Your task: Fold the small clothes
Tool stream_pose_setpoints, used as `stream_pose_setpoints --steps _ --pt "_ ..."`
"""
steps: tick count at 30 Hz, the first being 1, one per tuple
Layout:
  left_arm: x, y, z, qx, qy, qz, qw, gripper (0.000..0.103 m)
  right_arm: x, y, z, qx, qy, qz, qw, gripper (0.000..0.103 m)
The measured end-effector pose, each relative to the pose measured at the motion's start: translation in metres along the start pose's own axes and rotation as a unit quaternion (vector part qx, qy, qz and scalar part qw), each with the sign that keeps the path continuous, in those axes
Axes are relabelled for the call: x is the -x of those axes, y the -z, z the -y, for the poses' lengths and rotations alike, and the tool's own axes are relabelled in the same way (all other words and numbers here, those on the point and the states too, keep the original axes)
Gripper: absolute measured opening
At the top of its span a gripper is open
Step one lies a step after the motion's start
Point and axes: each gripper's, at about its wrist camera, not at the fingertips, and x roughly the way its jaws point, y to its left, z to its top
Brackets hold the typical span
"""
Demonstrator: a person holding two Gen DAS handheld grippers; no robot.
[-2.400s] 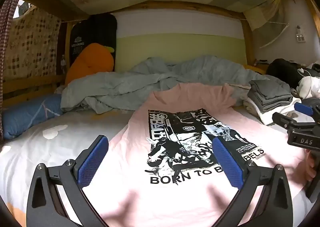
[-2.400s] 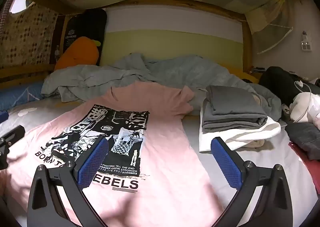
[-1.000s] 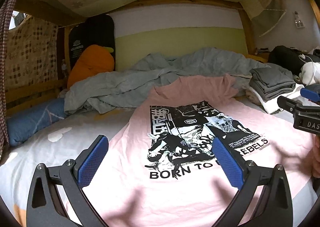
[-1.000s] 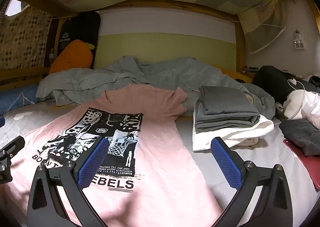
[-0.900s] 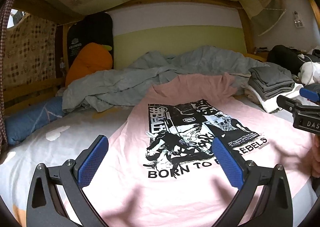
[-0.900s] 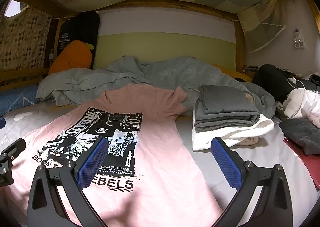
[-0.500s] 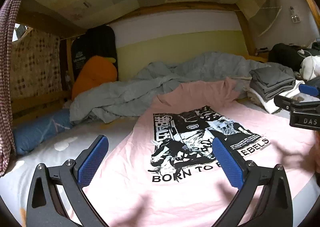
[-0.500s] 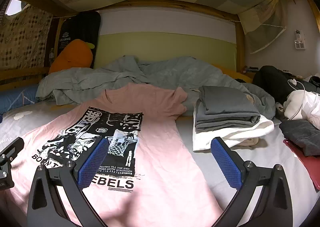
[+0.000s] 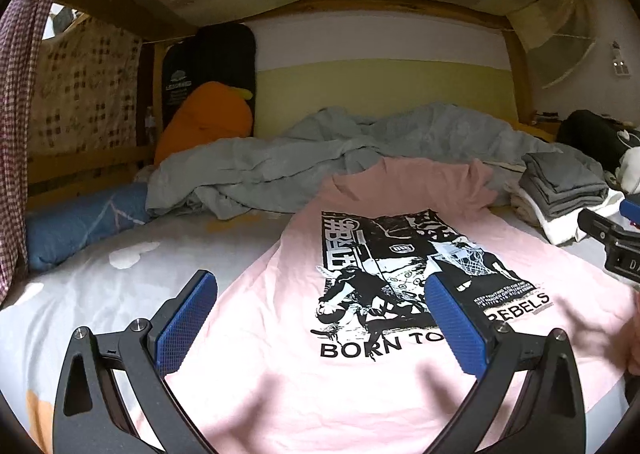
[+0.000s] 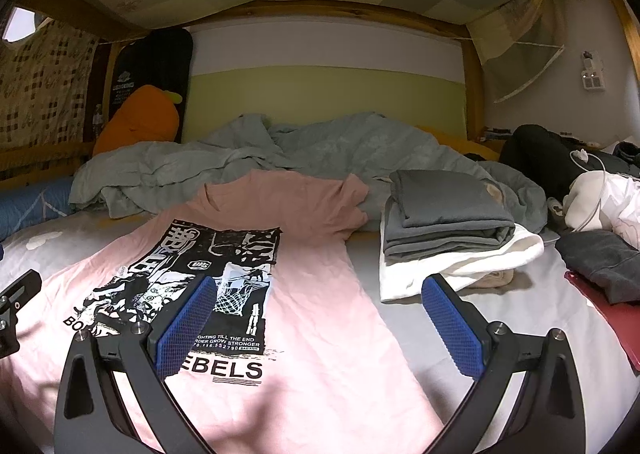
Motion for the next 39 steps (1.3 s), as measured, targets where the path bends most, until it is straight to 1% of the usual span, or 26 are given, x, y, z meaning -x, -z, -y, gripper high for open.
stream_pose_setpoints --steps 6,39 --pt "-0.0016 0.0003 -0.0039 0.011 0.000 -0.004 0.9999 0.103 0.0002 0.0000 0.0000 0.000 0.000 -0.001 1.000 0.103" --pt "-0.0018 0.0007 -0.0018 0.002 -0.002 0.004 1.0000 0.103 -0.0029 0.0001 -0.0023 0.006 0.002 -0.009 1.000 0.103"
